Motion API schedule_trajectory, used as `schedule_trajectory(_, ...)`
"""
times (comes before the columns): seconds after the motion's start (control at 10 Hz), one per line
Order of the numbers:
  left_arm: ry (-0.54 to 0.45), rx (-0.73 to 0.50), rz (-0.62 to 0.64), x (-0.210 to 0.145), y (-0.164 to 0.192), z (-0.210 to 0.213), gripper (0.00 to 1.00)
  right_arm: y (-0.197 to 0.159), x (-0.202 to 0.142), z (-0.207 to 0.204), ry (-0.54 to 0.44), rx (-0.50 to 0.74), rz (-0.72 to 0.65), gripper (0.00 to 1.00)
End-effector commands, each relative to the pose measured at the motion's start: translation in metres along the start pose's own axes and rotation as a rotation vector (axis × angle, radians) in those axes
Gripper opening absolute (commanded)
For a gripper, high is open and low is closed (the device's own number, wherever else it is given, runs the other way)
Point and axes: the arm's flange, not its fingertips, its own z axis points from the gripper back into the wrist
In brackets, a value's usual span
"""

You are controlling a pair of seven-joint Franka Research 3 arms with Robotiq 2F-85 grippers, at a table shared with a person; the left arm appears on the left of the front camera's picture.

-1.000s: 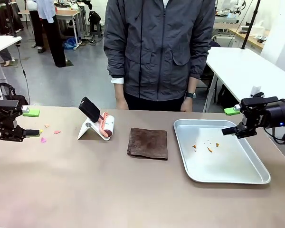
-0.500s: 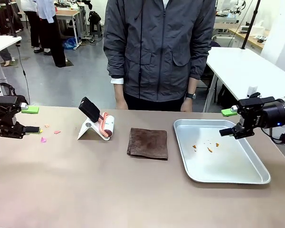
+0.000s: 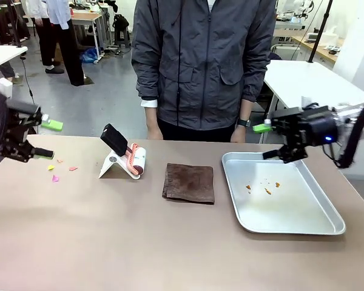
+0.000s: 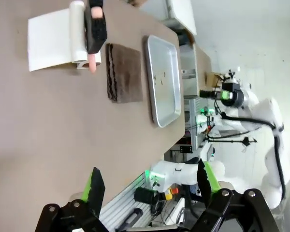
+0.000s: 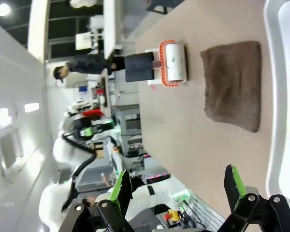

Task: Clean the surface of the table.
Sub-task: Hold the Lint Roller with your left hand and the towel with your right hand.

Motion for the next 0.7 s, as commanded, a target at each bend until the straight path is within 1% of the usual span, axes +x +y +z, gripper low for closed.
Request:
schedule_trajectory(0.0,0.031,0.137,0.101,0.013,-0.043,-0.006,1.00,0.024,-0.001,-0.041,0.046,-0.109,0.005,1.00)
schedule_trajectory(0.1,0.008,0.198,0.109,0.023,-0.059,-0.012,1.00,0.031,-0.002,-0.060,0.043,-0.154,0.007,1.00)
schedule_trajectory(0.2,-0.044,0.282,0.085,0.035,-0.072,-0.020,1.00,0.036,-0.002,-0.081,0.009,-0.189,0.012,1.00)
schedule_trajectory(0.3,-0.034,0.352,0.078,0.047,-0.083,-0.035,1.00,0.039,-0.004,-0.108,0.006,-0.237,0.029,1.00)
schedule_trajectory(0.4,-0.044,0.409,0.105,0.057,-0.087,-0.049,1.00,0.039,-0.006,-0.127,0.023,-0.267,0.034,1.00)
schedule_trajectory(0.5,-0.034,0.431,0.129,0.067,-0.087,-0.062,1.00,0.037,-0.009,-0.144,0.063,-0.291,0.051,1.00)
schedule_trajectory(0.6,-0.011,0.435,0.146,0.075,-0.083,-0.075,1.00,0.033,-0.010,-0.155,0.070,-0.300,0.048,1.00)
